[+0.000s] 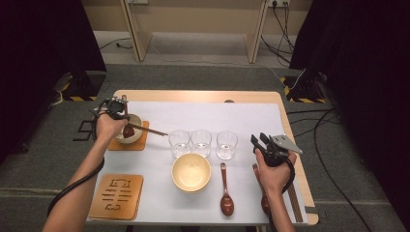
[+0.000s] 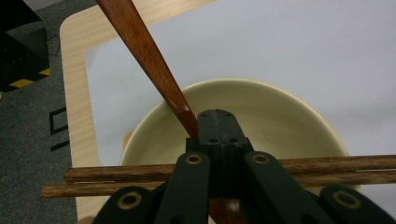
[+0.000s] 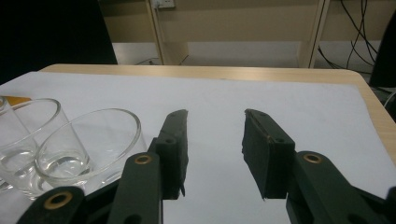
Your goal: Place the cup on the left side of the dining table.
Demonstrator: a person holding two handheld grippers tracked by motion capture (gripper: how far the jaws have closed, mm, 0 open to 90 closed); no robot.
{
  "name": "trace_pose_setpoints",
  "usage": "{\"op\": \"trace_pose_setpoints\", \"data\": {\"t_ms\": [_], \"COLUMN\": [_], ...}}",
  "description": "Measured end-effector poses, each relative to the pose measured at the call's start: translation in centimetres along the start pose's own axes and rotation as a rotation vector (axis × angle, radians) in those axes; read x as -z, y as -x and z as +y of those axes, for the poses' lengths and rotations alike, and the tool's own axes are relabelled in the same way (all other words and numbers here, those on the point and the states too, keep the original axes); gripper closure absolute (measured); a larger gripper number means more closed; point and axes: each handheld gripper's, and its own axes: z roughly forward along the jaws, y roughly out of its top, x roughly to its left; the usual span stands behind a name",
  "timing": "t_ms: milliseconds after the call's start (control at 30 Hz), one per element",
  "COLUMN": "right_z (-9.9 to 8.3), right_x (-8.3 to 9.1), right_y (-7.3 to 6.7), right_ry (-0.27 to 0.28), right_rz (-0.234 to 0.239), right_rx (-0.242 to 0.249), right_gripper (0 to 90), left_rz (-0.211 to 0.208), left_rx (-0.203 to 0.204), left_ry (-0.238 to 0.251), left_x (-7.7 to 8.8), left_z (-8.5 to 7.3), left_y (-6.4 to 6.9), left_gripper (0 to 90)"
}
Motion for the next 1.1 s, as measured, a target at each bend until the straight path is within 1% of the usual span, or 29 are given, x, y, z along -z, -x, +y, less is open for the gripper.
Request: {"op": "trace_pose_setpoints", "data": {"t_ms": [433, 667, 1100], "right_z": [0.0, 0.0, 0.0], "right_x": [0.0, 0.0, 0.0], "right_y": [-0.1, 0.0, 0.0], "right_ry": [-0.002, 0.002, 0.003], "right_rz": [0.002, 0.002, 0.001], "right_rx": [-0.002, 0.000, -0.001], "right_gripper": [60.5, 60.5, 60.5], "left_rz": [0.000, 0.003, -0.002], "left_rx": [0.009, 0.018, 0.019], "left_ry": [-0.018, -0.032, -0.038], "left_x": [0.5, 0.7, 1.0], "left_z": [-0.9, -1.2, -1.5], "left_y": [-0.3, -0.3, -0.2], "left_gripper": [89.5, 89.5, 89.4]}}
